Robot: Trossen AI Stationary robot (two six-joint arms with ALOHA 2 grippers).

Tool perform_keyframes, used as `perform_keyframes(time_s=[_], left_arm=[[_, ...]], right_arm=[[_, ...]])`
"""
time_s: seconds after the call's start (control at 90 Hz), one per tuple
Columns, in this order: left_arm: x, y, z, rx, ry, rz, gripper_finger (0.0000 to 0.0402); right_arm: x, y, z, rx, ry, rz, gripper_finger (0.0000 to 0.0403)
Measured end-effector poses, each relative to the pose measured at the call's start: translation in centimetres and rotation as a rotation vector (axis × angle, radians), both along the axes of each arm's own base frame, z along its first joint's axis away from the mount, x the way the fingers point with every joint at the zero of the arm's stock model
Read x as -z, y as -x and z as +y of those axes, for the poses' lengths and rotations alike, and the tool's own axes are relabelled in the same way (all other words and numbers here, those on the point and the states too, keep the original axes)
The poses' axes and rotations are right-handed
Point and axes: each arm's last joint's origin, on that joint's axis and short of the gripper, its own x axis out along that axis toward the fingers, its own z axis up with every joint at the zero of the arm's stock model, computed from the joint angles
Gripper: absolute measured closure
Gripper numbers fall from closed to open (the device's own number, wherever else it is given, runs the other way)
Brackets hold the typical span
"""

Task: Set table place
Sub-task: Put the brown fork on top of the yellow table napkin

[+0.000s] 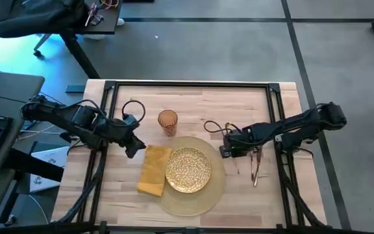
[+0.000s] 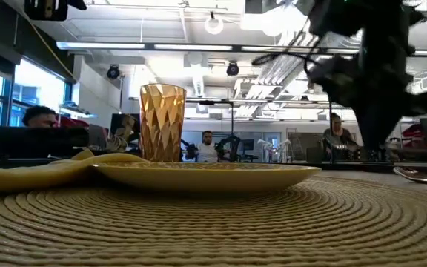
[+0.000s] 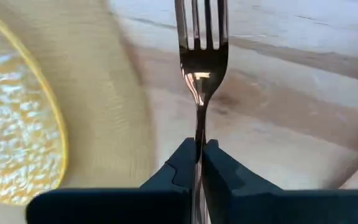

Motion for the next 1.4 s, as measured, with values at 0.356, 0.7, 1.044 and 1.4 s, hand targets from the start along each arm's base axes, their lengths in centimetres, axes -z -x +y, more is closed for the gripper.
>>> perform_keyframes(time_s=[0.356,0.7,1.044,1.4], left_arm=[[-0.3,0.6,-0.5,0.035,0.012,-0.016,0.0323],[-1.1,1.9,-0.5,0.016,0.047,-0.069,0.0323],[-1.1,1.9,-0.2,0.076,-0.081,-0.09,0.0323],[-1.1,1.8,0.0,0.231,-0.193,-0.096,0.0323]], right_arm=[[-4.5,-8.1,2.8,-0.039,0.001,-0.216,0.0403],[-2.9,-17.5,6.6,-0.069,-0.022,-0.411,0.0403],[1.1,-25.3,7.7,0.105,-0.042,-0.481,0.0403],[4.9,-28.8,7.1,0.318,-0.131,-0.439,0.0403]])
